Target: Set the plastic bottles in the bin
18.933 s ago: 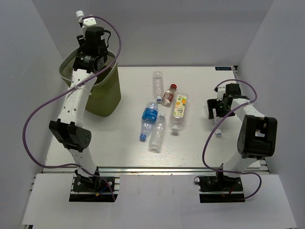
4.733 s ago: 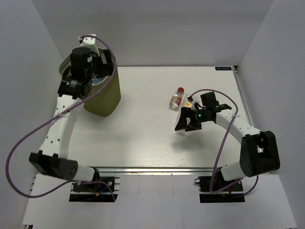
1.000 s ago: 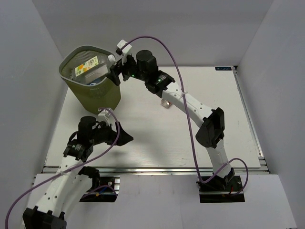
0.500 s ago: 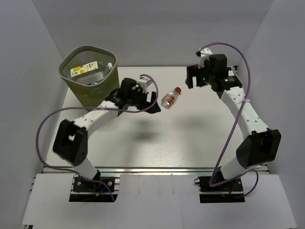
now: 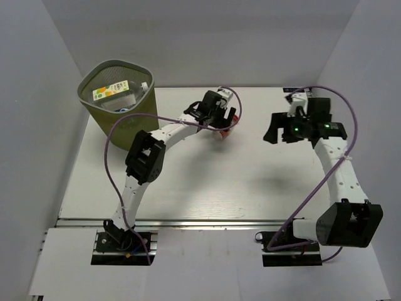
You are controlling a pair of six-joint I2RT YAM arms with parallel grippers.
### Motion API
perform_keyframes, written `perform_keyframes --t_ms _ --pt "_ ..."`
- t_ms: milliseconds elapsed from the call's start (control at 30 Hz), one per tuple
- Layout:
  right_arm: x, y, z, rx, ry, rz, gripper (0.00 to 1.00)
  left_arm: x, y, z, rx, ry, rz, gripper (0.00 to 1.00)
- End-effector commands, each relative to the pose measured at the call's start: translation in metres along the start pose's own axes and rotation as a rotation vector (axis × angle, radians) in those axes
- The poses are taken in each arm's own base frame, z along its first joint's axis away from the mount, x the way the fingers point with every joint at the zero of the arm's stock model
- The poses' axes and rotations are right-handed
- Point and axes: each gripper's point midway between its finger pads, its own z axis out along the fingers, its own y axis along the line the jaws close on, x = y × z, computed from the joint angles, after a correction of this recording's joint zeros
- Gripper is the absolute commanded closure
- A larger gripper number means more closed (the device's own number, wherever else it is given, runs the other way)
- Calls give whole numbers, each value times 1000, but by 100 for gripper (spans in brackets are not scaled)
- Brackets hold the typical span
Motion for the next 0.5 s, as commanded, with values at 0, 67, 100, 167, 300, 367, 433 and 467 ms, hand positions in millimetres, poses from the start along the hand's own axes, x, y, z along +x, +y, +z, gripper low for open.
perform_keyframes --t_ms 0,67,100,167,300,367,433,467 --pt "1 -21 -16 16 -41 97 10 -13 1 8 -100 -14 32 1" --pt "2 -21 -19 4 -50 119 10 -10 -7 21 -75 -10 37 1" --pt "5 -21 -18 1 -44 124 10 -10 -7 26 -74 -11 37 1" --pt "6 -21 -20 6 -56 126 10 -12 -17 31 -54 -2 44 1" --pt "9 -25 -22 19 -75 112 10 13 -13 43 -92 60 53 1" --pt "11 -25 -21 16 -73 116 10 25 -15 45 -101 84 51 1" --pt "14 -27 -18 8 -70 130 10 31 -13 36 -114 100 52 5" --pt "14 -28 -17 7 -70 137 10 37 -10 35 -127 109 54 9"
